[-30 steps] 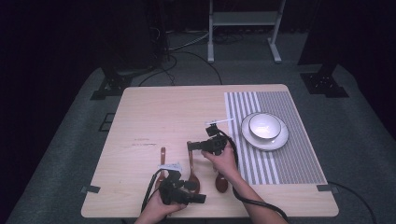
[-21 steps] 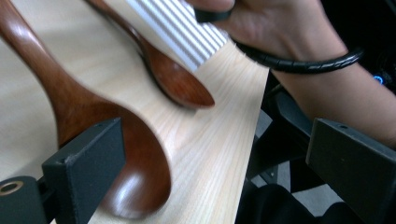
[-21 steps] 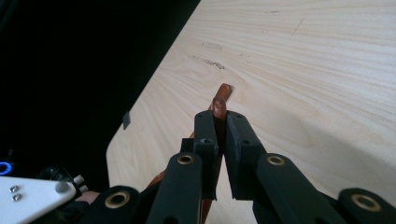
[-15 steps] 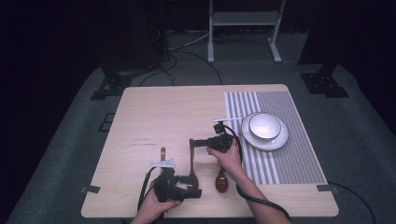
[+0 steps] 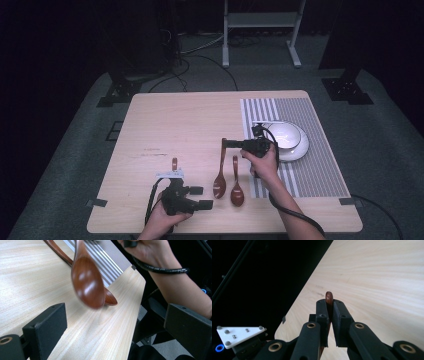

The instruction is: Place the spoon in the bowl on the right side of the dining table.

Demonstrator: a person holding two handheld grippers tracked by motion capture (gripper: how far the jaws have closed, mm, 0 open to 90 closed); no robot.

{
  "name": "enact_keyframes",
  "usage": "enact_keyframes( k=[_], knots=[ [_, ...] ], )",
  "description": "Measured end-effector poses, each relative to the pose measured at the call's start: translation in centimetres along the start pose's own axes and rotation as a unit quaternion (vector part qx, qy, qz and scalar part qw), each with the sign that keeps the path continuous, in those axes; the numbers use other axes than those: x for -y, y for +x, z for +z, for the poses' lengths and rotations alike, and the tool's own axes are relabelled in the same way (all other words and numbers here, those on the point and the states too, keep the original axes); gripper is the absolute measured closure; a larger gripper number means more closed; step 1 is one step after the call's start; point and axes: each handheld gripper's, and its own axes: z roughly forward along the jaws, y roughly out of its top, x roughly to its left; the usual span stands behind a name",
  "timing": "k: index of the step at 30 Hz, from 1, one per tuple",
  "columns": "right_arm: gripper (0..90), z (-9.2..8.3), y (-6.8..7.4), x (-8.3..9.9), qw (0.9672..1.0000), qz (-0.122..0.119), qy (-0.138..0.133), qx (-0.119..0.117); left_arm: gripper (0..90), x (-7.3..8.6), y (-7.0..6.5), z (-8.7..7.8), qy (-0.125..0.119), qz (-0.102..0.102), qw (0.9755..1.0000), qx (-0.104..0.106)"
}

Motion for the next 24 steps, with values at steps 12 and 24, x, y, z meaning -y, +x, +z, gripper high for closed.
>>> enact_keyframes(
  k=[12, 24],
  knots=[
    [83.5, -5.9, -0.9, -2.1, 0.9975, 0.015, -0.059, 0.038, 3.3, 0.2, 0.1, 0.3, 0.006, -0.002, 1.0, -0.002],
    [83.5, -10.9, -1.9, -4.0, 0.9894, 0.022, -0.107, 0.096, 3.3, 0.1, 0.1, 0.2, 0.005, 0.004, 1.0, -0.005]
  ],
)
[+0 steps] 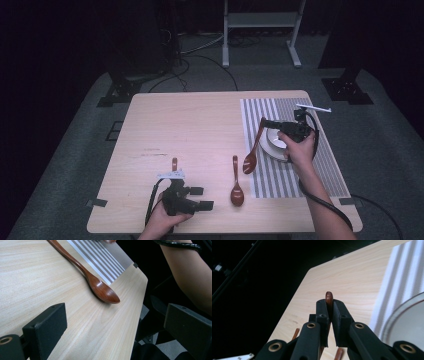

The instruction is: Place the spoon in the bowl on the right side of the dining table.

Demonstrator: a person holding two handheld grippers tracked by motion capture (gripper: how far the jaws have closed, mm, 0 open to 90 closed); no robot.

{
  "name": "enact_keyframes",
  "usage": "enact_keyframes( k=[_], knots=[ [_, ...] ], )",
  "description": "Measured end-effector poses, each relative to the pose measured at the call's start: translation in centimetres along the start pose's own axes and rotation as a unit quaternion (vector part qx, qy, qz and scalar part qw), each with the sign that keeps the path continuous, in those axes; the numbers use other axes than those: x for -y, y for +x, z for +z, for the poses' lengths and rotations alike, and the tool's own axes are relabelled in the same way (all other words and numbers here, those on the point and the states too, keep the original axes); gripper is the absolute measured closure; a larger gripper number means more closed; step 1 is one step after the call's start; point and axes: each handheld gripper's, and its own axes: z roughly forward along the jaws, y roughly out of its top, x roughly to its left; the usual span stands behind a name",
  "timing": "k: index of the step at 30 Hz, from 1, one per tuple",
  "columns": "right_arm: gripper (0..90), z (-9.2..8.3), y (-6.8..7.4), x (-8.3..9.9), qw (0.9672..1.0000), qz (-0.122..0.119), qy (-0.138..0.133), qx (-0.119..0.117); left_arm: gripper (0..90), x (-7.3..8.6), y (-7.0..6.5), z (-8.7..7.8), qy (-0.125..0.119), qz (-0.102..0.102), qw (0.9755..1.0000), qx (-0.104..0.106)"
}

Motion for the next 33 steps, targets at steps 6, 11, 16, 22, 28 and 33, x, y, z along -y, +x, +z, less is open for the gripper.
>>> enact_keyframes(
  k=[6, 11, 16, 22, 28, 33],
  knots=[
    [83.5, -1.5, -1.0, -1.0, 0.9995, 0.014, -0.022, 0.017, 3.3, 0.0, 0.1, -0.1, 0.001, 0.001, 1.0, 0.001],
    [83.5, -2.7, -1.9, -1.6, 0.9983, 0.025, -0.039, 0.034, 3.3, 0.1, 0.1, 0.0, 0.0, -0.001, 1.0, 0.001],
    [83.5, -3.8, -2.7, -2.2, 0.9964, 0.043, -0.054, 0.049, 3.3, 0.1, 0.2, 0.0, 0.002, -0.002, 1.0, -0.001],
    [83.5, -5.0, -3.4, -2.7, 0.994, 0.054, -0.072, 0.062, 3.3, 0.1, 0.2, 0.0, 0.002, -0.001, 1.0, 0.0],
    [83.5, -5.8, -3.7, -3.3, 0.9916, 0.065, -0.087, 0.07, 3.3, 0.1, 0.2, 0.0, 0.001, -0.001, 1.0, -0.001],
    [83.5, -6.4, -3.8, -3.9, 0.9894, 0.065, -0.1, 0.082, 3.3, 0.1, 0.2, -0.1, -0.001, -0.002, 1.0, -0.001]
  ],
)
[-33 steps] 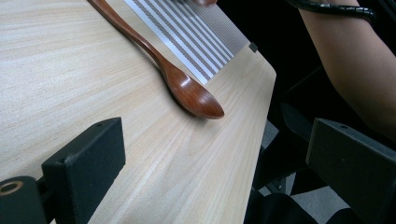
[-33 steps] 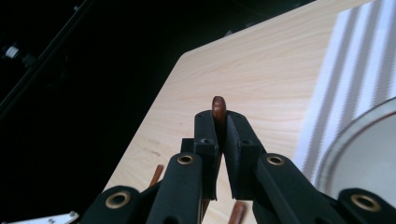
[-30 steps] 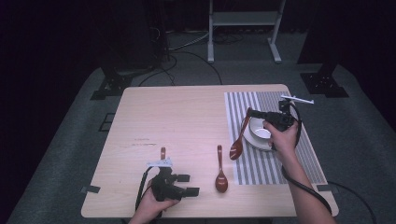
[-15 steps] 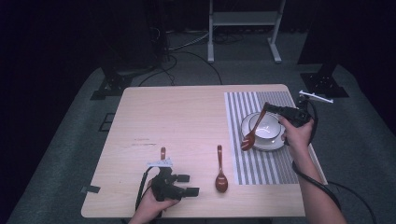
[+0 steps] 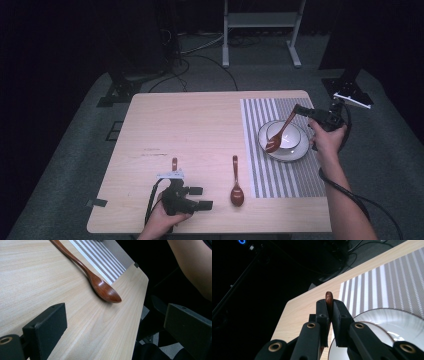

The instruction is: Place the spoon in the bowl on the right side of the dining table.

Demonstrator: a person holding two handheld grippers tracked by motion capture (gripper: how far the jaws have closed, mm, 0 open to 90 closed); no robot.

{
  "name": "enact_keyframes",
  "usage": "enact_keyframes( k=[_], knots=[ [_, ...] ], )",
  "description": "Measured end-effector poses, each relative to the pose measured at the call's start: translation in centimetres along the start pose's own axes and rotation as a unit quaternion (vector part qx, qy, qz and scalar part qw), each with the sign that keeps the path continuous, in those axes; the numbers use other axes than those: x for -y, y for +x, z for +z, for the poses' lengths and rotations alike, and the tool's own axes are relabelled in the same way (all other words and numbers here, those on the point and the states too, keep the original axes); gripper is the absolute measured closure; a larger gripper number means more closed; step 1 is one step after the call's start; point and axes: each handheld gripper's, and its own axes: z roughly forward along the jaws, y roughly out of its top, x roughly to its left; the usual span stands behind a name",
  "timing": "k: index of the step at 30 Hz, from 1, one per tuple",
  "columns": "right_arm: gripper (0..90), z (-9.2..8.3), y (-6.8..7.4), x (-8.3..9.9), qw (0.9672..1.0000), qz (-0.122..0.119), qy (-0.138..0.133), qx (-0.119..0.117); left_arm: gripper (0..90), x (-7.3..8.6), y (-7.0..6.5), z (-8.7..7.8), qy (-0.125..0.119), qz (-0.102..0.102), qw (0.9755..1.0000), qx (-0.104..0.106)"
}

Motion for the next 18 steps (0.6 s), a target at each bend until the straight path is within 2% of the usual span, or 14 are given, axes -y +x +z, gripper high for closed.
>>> enact_keyframes(
  k=[18],
  knots=[
    [83.5, -1.1, -0.8, -1.5, 0.9986, 0.021, -0.038, 0.029, 3.3, 0.0, 0.0, -0.1, -0.002, 0.0, 1.0, 0.001]
  ],
)
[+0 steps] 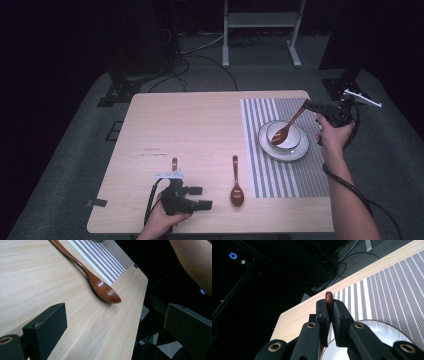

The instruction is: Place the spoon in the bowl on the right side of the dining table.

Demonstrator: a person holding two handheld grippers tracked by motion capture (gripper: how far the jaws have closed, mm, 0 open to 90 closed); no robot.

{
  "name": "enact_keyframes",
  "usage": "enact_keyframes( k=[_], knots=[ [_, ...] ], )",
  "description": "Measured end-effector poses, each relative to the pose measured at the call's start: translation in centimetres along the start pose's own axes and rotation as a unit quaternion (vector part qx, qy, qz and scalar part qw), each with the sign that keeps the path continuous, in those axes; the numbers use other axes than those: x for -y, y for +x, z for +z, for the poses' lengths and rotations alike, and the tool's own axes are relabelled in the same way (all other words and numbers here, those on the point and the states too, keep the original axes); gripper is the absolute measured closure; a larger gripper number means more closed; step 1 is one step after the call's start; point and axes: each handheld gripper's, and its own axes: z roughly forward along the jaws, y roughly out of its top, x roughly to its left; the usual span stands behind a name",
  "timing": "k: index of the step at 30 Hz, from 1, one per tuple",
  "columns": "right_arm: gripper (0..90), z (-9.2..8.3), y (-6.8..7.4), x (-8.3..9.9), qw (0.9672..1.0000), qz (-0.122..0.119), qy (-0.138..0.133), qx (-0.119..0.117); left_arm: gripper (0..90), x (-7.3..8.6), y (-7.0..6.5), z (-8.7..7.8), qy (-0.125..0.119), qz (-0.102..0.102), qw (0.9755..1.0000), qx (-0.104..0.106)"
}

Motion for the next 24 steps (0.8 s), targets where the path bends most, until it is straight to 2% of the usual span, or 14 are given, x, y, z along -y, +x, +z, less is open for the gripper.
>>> enact_keyframes(
  k=[6, 24],
  knots=[
    [83.5, -0.2, -0.4, -0.3, 0.9999, 0.002, -0.008, 0.014, 3.3, 0.0, 0.0, -0.1, 0.0, 0.002, 1.0, 0.0],
    [83.5, -0.3, -2.5, -0.5, 0.9983, 0.019, -0.028, 0.047, 3.3, -0.2, 0.0, -0.1, -0.003, 0.003, 1.0, -0.001]
  ],
)
